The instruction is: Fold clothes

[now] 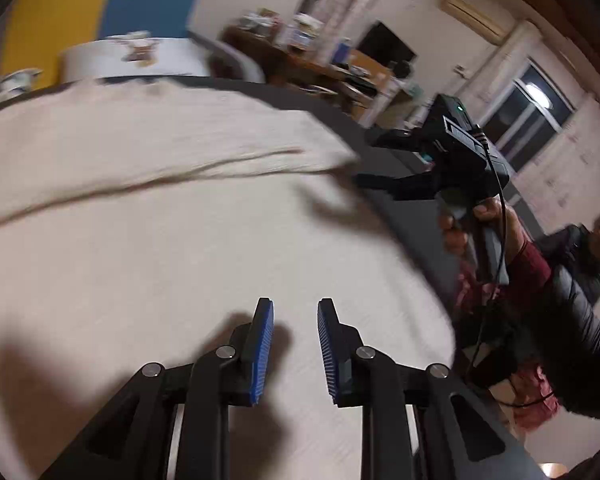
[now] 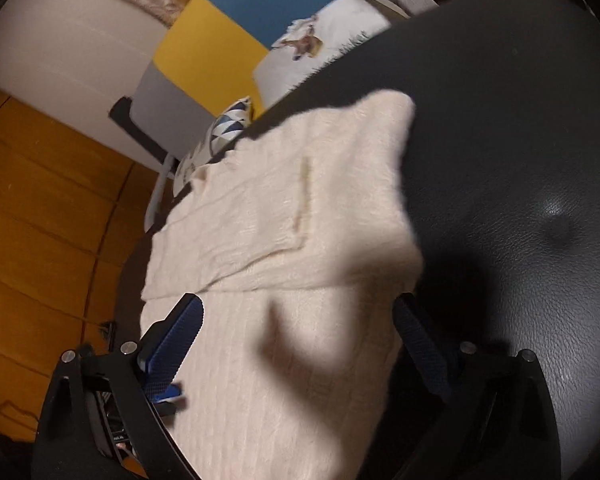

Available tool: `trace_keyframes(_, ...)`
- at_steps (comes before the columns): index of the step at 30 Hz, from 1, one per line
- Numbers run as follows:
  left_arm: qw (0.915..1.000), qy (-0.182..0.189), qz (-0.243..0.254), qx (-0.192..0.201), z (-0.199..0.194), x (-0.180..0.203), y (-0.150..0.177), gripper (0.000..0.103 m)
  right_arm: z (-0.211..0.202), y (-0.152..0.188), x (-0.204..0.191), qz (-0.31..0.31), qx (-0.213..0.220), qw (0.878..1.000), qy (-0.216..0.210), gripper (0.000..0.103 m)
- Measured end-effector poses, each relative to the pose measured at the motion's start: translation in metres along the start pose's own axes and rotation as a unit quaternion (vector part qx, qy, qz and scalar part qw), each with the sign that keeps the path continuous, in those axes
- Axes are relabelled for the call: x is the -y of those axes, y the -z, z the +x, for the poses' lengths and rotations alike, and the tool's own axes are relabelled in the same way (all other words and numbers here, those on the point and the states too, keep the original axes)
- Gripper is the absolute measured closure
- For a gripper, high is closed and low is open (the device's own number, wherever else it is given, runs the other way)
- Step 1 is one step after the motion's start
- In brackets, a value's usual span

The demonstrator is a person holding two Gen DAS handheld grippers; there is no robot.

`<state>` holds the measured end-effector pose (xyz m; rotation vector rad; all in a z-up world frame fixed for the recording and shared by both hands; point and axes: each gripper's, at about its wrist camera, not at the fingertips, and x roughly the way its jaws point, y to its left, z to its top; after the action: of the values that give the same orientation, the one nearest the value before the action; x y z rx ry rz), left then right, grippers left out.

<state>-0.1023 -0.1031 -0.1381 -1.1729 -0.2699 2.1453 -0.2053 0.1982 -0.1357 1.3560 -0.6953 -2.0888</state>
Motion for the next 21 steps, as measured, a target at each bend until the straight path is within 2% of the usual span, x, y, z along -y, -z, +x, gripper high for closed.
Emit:
trace_keyframes(2, 0.9998, 0.006, 0.015, -0.011, 0.016, 0.018, -0.006, 0.080, -0.002, 0.005, -0.007, -0.013, -0.007, 1.000, -0.002, 0.005)
trace_keyframes(5, 0.9993, -0.014, 0.018, -0.028, 0.039, 0.024, -0.006, 0.081, 0.012, 0.008, 0.000, -0.011, -0.034, 0.999, 0.032, 0.005)
trace_keyframes(8, 0.9996, -0.009, -0.008, -0.024, 0.032, 0.021, -0.005, 0.081, 0.005, 0.008, 0.007, -0.004, -0.023, 0.999, 0.035, 0.005)
trace_keyframes(10, 0.9995, -0.015, -0.023, -0.013, 0.014, 0.019, 0.000, 0.080, -0.001, 0.010, 0.002, 0.002, -0.016, 0.997, 0.071, 0.005)
trace_keyframes(13, 0.9985, -0.039, -0.030, 0.023, -0.029, 0.016, 0.017, 0.080, -0.009, 0.035, -0.023, -0.021, -0.022, 0.999, 0.027, 0.005)
trace_keyframes(16, 0.9947, -0.077, -0.045, 0.051, -0.072, 0.007, 0.042, 0.080, -0.003, 0.076, -0.054, -0.044, -0.034, 0.998, 0.017, 0.005)
trace_keyframes(18, 0.9900, -0.110, -0.060, 0.065, -0.100, -0.002, 0.062, 0.080, 0.004, 0.109, -0.069, -0.063, -0.040, 0.996, 0.040, 0.005)
trace_keyframes(21, 0.9786, -0.173, -0.100, 0.049, -0.122, -0.034, 0.094, 0.080, 0.009, 0.141, -0.085, -0.100, -0.021, 0.989, 0.109, 0.005)
